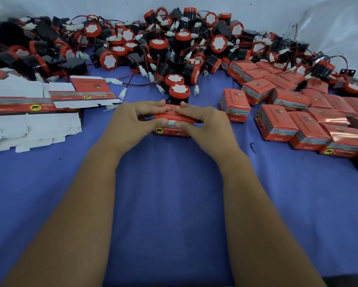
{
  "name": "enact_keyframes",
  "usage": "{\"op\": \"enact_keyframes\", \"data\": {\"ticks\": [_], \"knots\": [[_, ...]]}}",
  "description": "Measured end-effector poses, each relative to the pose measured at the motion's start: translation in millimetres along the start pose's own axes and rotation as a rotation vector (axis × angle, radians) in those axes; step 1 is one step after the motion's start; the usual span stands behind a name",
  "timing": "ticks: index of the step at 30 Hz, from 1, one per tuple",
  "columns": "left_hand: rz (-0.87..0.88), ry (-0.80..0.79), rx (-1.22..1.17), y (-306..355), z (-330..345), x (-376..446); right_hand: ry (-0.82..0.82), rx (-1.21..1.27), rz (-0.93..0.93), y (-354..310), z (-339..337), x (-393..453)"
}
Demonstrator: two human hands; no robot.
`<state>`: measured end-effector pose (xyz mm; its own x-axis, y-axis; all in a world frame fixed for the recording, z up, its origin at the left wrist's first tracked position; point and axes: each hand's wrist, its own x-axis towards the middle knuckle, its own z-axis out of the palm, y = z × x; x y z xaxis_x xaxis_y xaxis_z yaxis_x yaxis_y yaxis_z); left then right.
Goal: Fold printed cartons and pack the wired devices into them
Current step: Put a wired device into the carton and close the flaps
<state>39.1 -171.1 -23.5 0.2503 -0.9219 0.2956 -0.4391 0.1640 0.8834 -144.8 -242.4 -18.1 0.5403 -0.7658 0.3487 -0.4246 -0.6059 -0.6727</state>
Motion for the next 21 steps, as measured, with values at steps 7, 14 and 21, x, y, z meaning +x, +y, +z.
{"op": "enact_keyframes", "data": {"ticks": [7,14,21], "knots": [[0.012,0.072,-0.107,4.6,5.6,-1.8,0.098,0.057,-0.021,-1.6,2.9,-0.3],[0.012,0.163,-0.12,5.3,8.1,-0.8,0.185,0.146,0.014,-0.2,4.3,0.8],[0.131,0.158,0.17,2.4,-0.6,-3.8,0.228,0.07,-0.058,1.4,1.6,1.3]]}}
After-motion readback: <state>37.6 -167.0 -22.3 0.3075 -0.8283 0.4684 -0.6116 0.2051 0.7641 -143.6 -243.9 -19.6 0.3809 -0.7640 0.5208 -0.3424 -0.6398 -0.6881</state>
